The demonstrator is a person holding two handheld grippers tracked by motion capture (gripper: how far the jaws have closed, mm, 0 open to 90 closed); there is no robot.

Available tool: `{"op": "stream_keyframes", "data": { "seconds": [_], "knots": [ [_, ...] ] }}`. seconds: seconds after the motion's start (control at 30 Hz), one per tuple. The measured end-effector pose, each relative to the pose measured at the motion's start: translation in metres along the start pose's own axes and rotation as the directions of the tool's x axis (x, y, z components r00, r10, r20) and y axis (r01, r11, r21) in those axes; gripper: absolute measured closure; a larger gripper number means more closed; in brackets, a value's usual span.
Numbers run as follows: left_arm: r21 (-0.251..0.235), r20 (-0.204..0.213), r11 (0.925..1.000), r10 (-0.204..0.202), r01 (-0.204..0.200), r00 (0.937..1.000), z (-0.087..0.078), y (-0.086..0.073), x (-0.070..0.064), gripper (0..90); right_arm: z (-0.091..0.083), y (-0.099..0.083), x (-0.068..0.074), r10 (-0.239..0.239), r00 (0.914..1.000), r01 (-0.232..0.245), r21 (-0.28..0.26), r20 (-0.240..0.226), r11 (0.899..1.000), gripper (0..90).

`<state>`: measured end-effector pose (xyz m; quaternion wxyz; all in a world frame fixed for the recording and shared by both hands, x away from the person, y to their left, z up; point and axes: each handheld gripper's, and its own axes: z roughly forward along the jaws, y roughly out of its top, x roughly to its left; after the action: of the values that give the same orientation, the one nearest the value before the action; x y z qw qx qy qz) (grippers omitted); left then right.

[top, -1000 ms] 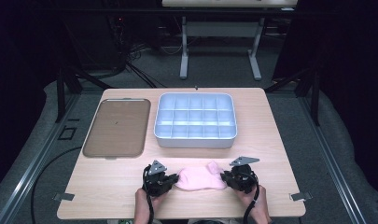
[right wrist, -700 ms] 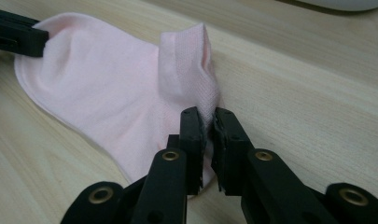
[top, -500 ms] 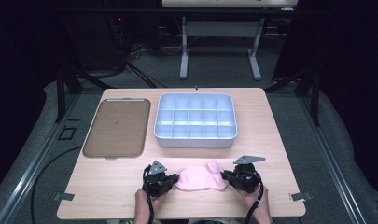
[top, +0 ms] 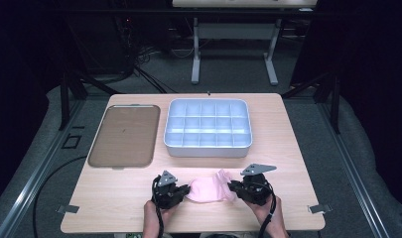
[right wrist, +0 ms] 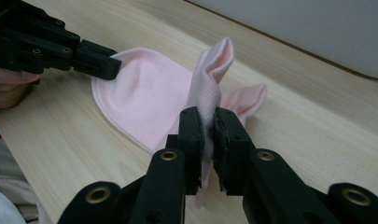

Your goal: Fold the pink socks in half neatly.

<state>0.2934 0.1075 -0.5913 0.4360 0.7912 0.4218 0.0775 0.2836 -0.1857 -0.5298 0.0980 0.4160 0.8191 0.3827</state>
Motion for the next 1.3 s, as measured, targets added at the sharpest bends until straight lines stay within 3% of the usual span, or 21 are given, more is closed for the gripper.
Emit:
{"op": "stream_keyframes", "data": {
  "seconds": [0.27,0.67,1.1,1.3],
  "knots": [
    [0.001,0.002,1.0000,0.000,0.000,1.0000,0.000,0.000,0.000,84.5,0.000,0.009,0.011,-0.031,0.9991,0.031,0.006,-0.030,1.000,81.6],
    [0.001,0.001,1.0000,0.002,-0.002,1.0000,0.000,0.000,0.000,84.5,0.035,0.027,0.042,-0.110,0.9905,0.115,0.062,-0.083,0.991,82.2],
    [0.001,0.000,1.0000,0.003,-0.003,1.0000,0.000,0.000,0.000,84.3,0.067,0.034,0.057,-0.143,0.9839,0.155,0.111,-0.107,0.982,81.4],
    [0.001,0.000,1.0000,0.006,-0.006,1.0000,0.000,0.000,-0.001,84.2,0.079,0.034,0.060,-0.147,0.9782,0.166,0.126,-0.146,0.978,73.3]
  ]
}}
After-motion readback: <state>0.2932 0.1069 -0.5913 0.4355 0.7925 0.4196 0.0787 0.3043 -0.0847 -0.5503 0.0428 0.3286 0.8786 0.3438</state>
